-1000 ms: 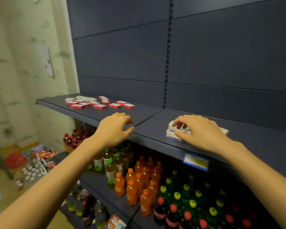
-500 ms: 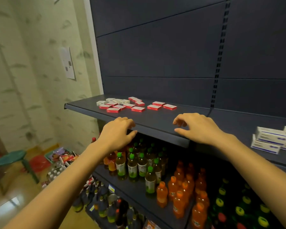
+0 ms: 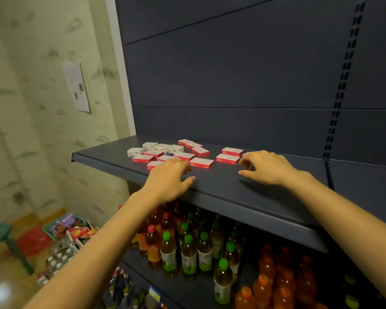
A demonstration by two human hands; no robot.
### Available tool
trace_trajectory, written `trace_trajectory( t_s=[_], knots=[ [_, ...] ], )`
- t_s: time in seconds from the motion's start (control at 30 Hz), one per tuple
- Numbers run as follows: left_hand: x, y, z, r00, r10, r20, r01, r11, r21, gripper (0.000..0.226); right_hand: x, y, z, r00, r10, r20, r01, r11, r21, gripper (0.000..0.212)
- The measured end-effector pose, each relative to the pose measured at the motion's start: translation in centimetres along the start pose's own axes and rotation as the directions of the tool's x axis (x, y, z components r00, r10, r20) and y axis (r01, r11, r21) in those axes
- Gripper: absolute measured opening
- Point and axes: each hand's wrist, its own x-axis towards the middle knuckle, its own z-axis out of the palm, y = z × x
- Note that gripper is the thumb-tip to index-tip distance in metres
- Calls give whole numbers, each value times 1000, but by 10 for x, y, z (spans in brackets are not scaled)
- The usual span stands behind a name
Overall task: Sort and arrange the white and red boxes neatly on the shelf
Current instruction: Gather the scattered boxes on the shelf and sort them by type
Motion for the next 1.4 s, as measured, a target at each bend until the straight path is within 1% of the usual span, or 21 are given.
trace_trajectory(
  t_s=[0.13, 0.3, 0.43, 0.53, 0.6, 0.67, 0.77, 0.83, 0.93, 1.0, 1.1, 1.2, 1.27, 1.4],
  knots=[
    [43, -30, 11, 998, 52, 40, -53, 998, 20, 38, 55, 8, 18, 996, 71, 52, -68, 996, -48, 45],
    [77, -59, 22, 992, 119, 31, -118, 993, -19, 39, 89, 13, 40, 987, 125, 101, -113, 987, -110, 55],
    [103, -75, 34, 982, 182, 51, -178, 981, -76, 36, 102, 12, 53, 977, 161, 142, -141, 980, -140, 49],
    [123, -84, 42, 966, 240, 97, -230, 968, -105, 37, 104, 10, 52, 968, 203, 150, -182, 972, -146, 46],
    [136, -89, 45, 946, 293, 139, -273, 951, -142, 36, 101, 8, 49, 963, 232, 140, -208, 963, -171, 46],
    [147, -92, 46, 911, 356, 206, -318, 927, -197, 38, 96, 3, 42, 959, 258, 116, -233, 954, -190, 46],
    [161, -97, 50, 821, 461, 337, -382, 882, -274, 46, 83, -6, 29, 959, 283, 36, -269, 940, -207, 45],
    [168, -99, 56, 783, 501, 369, -425, 863, -272, 50, 71, -13, 22, 952, 303, -42, -305, 933, -193, 44],
    [174, -99, 64, 745, 579, 332, -506, 814, -284, 40, 48, -23, 20, 925, 362, -113, -377, 911, -168, 44],
    [178, -99, 67, 722, 622, 302, -538, 780, -320, 32, 32, -30, 21, 904, 411, -121, -426, 889, -169, 45],
    [183, -99, 69, 725, 629, 280, -533, 770, -351, 35, 11, -37, 22, 879, 462, -117, -476, 864, -165, 44],
    [183, -90, 68, 724, 642, 253, -555, 759, -339, 39, -13, -42, 17, 842, 521, -140, -538, 830, -148, 43],
    [180, -76, 63, 709, 673, 209, -591, 729, -345, 40, -32, -42, 10, 815, 559, -154, -578, 805, -137, 43],
    [166, -38, 50, 677, 727, 112, -628, 651, -427, 39, -72, -37, -8, 777, 612, -150, -628, 770, -114, 41]
  ],
)
